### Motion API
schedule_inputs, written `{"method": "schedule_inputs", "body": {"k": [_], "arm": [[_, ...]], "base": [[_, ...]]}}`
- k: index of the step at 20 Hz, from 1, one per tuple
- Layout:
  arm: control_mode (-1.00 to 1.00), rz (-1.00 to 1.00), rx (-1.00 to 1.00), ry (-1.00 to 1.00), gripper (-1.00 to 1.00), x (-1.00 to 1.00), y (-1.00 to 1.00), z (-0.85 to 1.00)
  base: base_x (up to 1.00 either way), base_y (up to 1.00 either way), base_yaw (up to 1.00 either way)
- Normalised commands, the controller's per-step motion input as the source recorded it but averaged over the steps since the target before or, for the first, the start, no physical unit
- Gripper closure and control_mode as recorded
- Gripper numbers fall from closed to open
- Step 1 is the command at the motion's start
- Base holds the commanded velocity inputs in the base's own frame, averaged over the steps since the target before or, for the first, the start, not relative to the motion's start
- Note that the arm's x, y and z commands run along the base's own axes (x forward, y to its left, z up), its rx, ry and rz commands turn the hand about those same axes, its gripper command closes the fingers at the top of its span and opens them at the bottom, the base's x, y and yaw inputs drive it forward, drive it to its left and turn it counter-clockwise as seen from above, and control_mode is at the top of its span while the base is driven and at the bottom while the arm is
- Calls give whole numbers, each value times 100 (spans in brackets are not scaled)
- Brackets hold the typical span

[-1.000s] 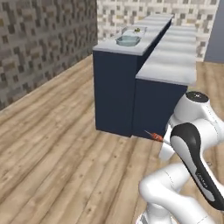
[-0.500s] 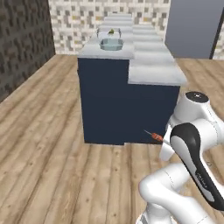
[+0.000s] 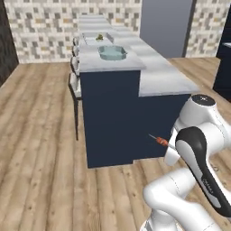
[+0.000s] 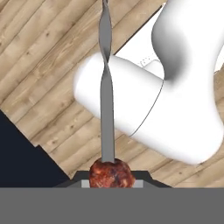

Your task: Place the cold items (mushroom and broccoli) from the fridge in one tupperware on the dining counter. Place the warm items (kebab skewer and hot dog) in the stove area in another tupperware.

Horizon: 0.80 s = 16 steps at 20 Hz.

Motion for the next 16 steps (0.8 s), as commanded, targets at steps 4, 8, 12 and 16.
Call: {"method": "schedule_inputs", "body": {"k": [4, 8, 12, 16], "arm": [[100, 0, 0, 0, 100, 0, 0, 0], [100, 0, 0, 0, 100, 0, 0, 0], [100, 0, 0, 0, 100, 0, 0, 0], [100, 0, 0, 0, 100, 0, 0, 0]], "base": [[89, 63, -45], [75, 57, -46], [59, 67, -45], [48, 74, -27]]}}
